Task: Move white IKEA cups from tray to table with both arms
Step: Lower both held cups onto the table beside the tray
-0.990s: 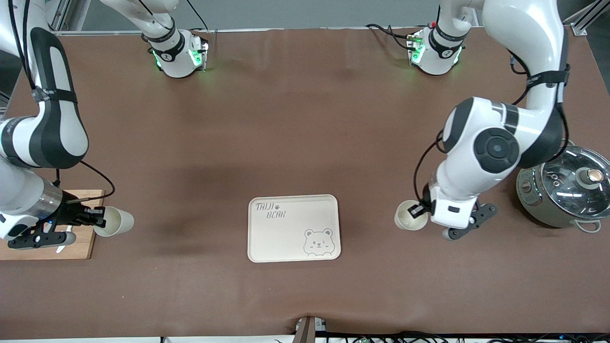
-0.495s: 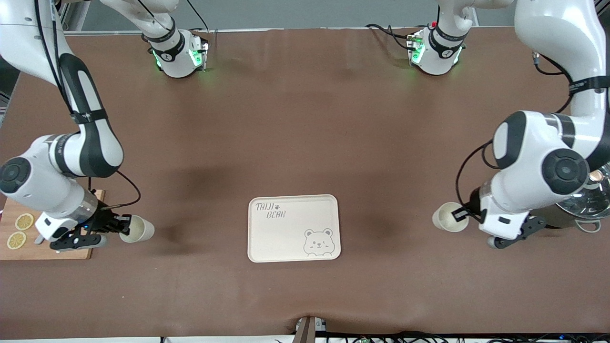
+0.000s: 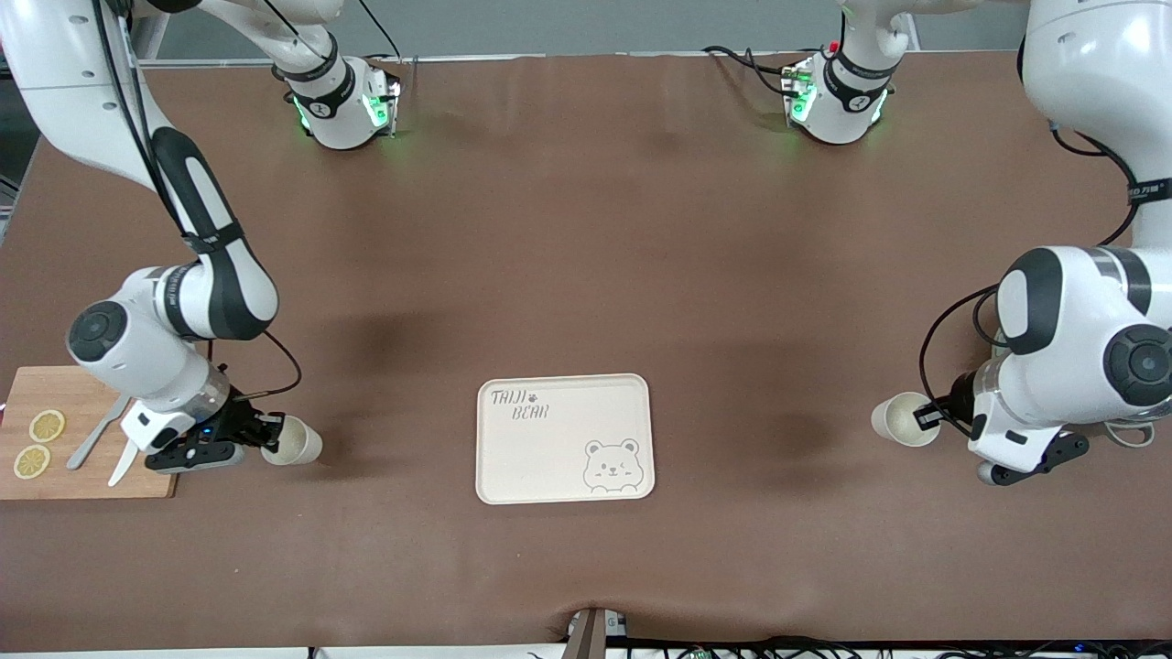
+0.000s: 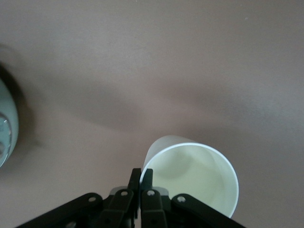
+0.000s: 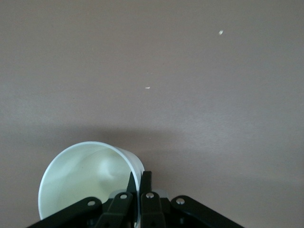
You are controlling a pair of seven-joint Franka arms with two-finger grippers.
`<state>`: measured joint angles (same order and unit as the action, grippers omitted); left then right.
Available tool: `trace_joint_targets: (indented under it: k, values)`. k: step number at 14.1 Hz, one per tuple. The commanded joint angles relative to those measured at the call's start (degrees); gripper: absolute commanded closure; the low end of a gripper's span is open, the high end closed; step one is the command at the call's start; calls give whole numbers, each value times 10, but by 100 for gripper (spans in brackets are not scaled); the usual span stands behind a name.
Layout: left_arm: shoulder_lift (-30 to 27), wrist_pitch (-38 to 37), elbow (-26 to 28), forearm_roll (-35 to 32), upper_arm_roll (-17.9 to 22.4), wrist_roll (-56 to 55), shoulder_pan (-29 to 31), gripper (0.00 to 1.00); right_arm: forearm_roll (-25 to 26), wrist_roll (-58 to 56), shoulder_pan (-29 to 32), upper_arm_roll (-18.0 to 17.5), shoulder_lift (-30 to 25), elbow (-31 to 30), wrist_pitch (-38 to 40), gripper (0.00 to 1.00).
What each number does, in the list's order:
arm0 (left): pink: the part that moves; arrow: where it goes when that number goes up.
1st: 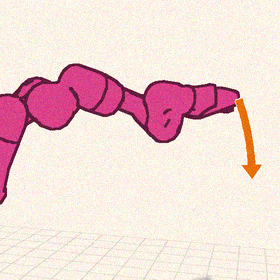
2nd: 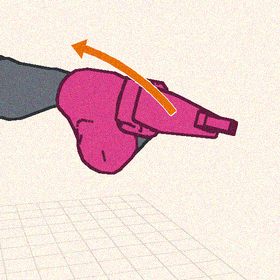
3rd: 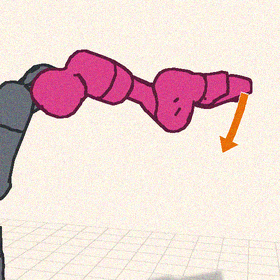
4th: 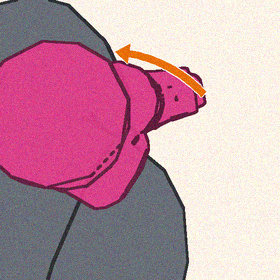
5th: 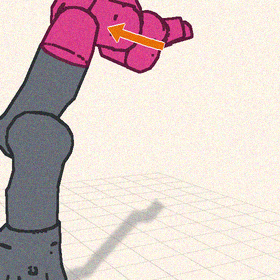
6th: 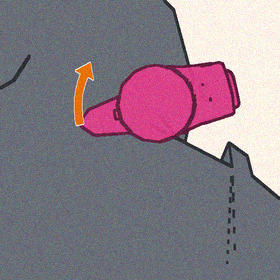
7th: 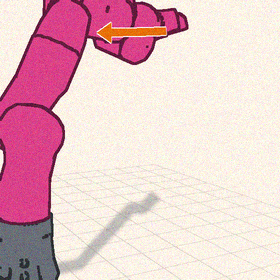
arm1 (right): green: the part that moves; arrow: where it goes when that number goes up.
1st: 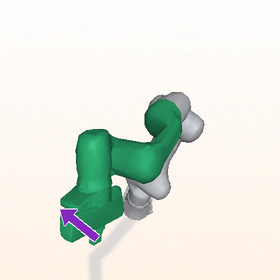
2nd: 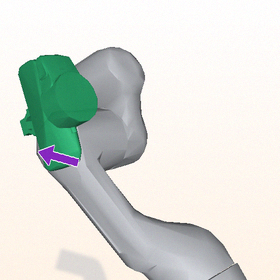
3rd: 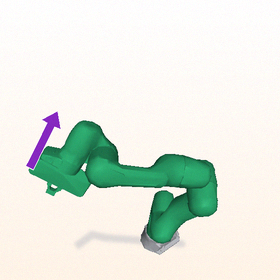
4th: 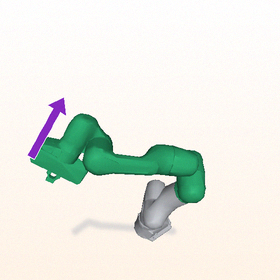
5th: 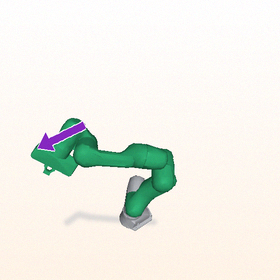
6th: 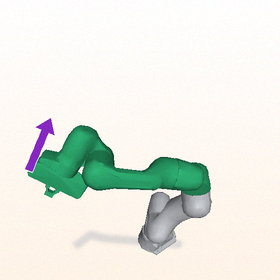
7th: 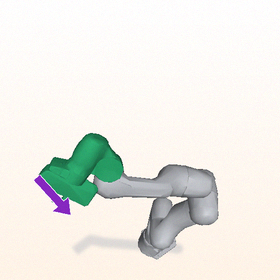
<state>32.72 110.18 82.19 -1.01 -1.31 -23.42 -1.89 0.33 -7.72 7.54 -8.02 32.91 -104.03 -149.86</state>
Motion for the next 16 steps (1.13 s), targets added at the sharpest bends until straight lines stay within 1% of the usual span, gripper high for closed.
trace_joint_targets:
  k: [1, 5, 9, 12, 16]
  values:
    - [22, 20, 1, 1, -5, 31, 16, 100, -9, -4, -2, -2, 10, -7, -25, 100]
    - [57, 68, 7, -2, -4, 37, 14, 100, -9, -4, -2, -2, 12, -6, -26, 100]
    - [66, 121, 36, -3, -4, 38, 17, 100, -9, -4, -3, -2, 14, -4, -28, 100]
    - [82, 134, 36, -3, -4, 38, 13, 100, -9, -4, -3, -2, 24, -4, -43, 100]
    - [86, 135, 36, -3, -4, 40, 13, 100, -9, -3, -3, -2, 24, -2, -42, 100]
